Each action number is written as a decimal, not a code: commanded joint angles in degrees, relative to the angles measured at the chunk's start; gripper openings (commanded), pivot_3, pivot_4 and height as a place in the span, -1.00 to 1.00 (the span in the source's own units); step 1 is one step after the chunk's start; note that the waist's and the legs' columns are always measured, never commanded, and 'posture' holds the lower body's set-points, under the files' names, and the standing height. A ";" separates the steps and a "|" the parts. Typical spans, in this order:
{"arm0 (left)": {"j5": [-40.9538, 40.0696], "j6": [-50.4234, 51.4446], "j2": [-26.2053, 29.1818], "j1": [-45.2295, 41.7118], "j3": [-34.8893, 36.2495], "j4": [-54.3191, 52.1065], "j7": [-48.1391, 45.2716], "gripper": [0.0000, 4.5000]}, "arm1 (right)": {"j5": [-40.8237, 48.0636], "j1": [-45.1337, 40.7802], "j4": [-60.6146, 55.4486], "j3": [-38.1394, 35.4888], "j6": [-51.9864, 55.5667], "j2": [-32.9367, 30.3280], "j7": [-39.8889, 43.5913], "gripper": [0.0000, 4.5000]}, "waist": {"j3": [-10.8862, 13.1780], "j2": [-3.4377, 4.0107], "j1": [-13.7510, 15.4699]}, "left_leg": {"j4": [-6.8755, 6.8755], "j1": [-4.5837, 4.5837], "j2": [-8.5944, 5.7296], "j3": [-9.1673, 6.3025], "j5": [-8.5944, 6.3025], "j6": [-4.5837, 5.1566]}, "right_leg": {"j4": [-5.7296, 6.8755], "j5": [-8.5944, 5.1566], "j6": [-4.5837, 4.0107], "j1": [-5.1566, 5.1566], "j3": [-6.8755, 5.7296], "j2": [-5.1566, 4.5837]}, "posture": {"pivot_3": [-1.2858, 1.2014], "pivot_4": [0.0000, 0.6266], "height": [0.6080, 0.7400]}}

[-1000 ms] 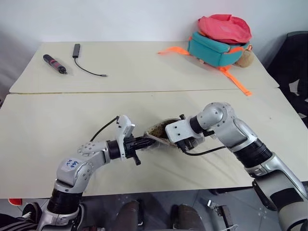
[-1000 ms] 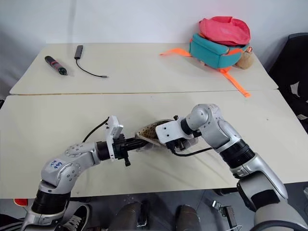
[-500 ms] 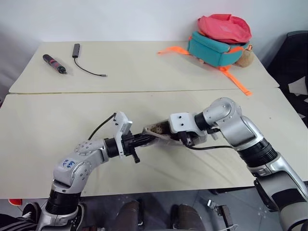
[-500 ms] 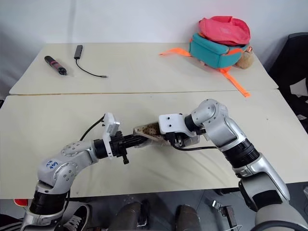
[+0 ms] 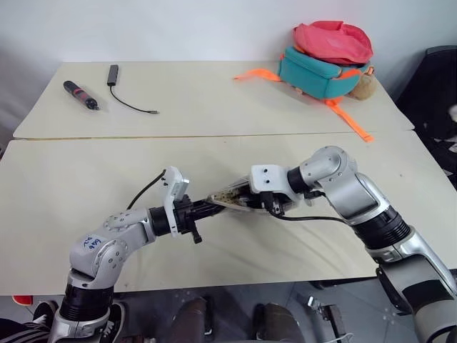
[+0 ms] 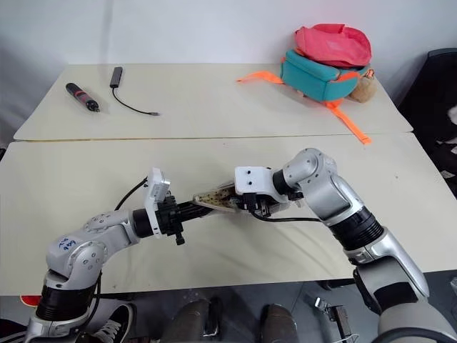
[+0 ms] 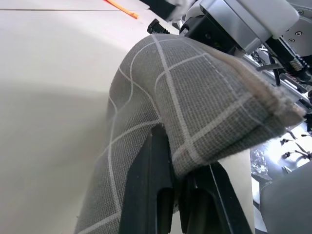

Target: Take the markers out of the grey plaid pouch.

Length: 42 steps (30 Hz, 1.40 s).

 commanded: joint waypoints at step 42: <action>5.53 -8.87 0.34 -2.46 5.23 8.16 2.41 -1.00 | 25.26 -3.42 -3.67 -20.54 7.82 -12.95 -4.67 -0.71 | 0.01 0.00 0.35 | -0.20 -0.03 -0.07 0.04 -0.08 0.21 | -0.28 0.03 0.06 0.01 -0.05 -0.06 | 0.03 -0.52 1.00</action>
